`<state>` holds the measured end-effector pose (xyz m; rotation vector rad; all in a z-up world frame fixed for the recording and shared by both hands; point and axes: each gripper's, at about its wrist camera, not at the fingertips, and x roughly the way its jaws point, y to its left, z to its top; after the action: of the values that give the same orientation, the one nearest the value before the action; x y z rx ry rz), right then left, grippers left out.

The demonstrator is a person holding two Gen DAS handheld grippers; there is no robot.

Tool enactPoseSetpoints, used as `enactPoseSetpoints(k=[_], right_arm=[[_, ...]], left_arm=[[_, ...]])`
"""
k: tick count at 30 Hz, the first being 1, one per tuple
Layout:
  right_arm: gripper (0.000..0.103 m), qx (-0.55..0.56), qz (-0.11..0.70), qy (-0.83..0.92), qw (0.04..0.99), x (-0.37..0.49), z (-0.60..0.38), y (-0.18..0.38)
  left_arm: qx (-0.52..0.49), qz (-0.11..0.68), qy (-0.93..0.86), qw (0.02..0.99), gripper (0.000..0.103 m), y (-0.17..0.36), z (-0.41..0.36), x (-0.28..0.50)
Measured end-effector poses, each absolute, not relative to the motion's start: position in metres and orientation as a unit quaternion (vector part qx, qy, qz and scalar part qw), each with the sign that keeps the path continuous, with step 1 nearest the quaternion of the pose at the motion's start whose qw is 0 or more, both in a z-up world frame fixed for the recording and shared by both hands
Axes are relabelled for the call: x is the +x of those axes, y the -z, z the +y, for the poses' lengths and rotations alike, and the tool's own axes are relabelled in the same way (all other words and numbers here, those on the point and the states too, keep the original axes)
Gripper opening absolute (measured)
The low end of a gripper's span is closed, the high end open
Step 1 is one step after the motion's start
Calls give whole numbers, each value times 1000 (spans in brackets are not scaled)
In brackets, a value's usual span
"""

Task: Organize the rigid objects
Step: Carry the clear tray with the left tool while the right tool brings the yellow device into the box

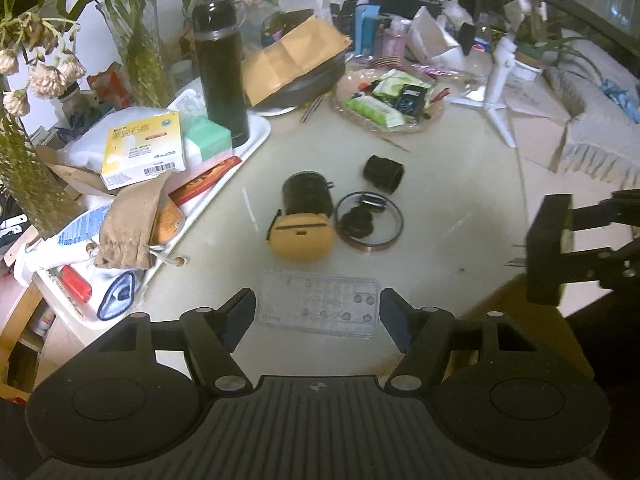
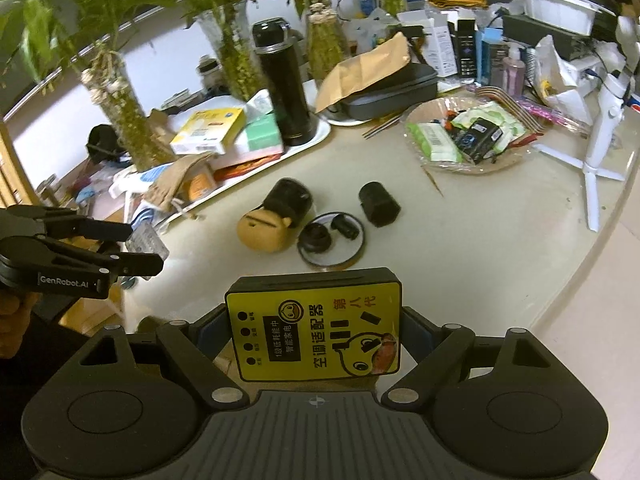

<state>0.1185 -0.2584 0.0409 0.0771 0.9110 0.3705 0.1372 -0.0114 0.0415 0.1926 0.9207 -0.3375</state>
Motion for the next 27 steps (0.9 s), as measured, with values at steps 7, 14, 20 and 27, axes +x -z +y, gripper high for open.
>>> enactPoseSetpoints(k=[7, 14, 20, 27], right_arm=[[88, 29, 449, -202, 870, 101, -245, -36], [88, 6, 466, -210, 860, 86, -233, -25], [88, -10, 480, -211, 852, 78, -228, -16], [88, -17, 485, -215, 848, 67, -224, -13]], left_arm=[[91, 452, 182, 869, 68, -35, -19, 108], [78, 476, 188, 856, 68, -16, -25, 90], [67, 492, 186, 848, 68, 1, -31, 83], [65, 486, 174, 854, 69, -1, -30, 69]])
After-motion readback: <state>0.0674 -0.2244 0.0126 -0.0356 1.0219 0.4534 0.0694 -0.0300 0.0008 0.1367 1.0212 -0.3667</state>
